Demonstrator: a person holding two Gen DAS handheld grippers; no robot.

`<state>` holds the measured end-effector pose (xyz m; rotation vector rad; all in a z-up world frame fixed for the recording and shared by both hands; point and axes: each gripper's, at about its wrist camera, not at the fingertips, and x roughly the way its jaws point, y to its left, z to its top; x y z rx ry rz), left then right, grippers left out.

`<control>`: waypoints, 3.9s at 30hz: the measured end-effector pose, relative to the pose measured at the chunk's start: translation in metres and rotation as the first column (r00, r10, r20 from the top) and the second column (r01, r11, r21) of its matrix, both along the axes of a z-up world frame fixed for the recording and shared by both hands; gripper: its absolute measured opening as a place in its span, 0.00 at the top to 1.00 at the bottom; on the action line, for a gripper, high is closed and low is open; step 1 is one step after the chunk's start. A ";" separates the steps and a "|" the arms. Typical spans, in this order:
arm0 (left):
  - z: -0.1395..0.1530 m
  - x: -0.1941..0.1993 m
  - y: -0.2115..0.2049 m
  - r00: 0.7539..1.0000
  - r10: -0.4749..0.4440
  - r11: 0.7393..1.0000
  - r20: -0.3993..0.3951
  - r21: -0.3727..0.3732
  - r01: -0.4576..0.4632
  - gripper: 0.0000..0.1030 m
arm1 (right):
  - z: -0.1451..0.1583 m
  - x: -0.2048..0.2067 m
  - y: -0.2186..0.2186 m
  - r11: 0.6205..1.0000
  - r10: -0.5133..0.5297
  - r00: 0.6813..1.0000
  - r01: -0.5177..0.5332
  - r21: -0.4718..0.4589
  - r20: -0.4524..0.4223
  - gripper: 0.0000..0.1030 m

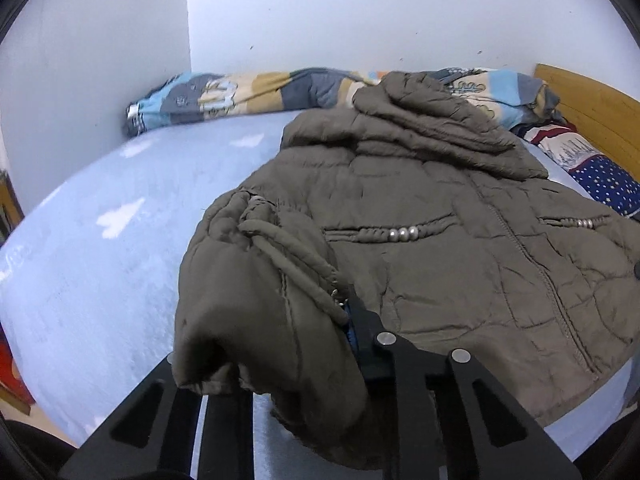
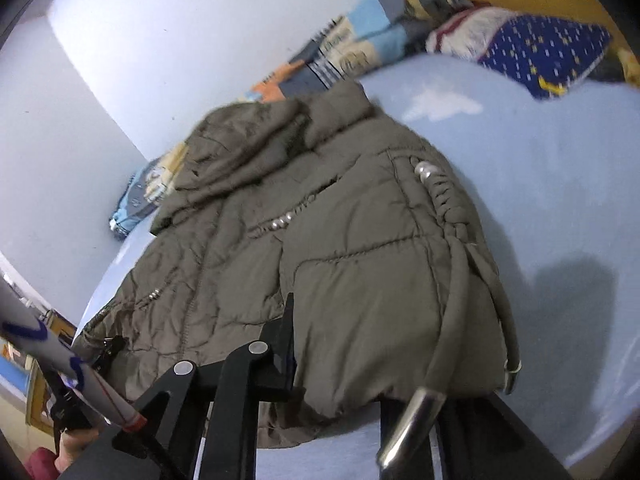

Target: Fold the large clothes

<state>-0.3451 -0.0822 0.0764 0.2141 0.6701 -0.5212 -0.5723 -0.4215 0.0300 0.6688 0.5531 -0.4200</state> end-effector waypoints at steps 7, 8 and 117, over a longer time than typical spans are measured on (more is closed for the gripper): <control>0.038 -0.024 0.016 0.997 -0.044 0.996 0.064 -0.070 0.048 0.80 | 0.038 -0.014 0.022 0.992 0.031 0.998 -0.024 -0.125 0.061 0.82; 0.042 -0.027 0.018 0.997 -0.049 0.996 0.064 -0.074 0.054 0.80 | 0.041 -0.018 0.025 0.992 0.035 0.997 -0.026 -0.127 0.071 0.82; 0.057 0.129 -0.162 0.992 -0.060 0.992 0.113 0.113 0.047 0.06 | 0.077 0.236 -0.039 0.953 0.098 0.967 -0.159 -0.259 -0.234 0.14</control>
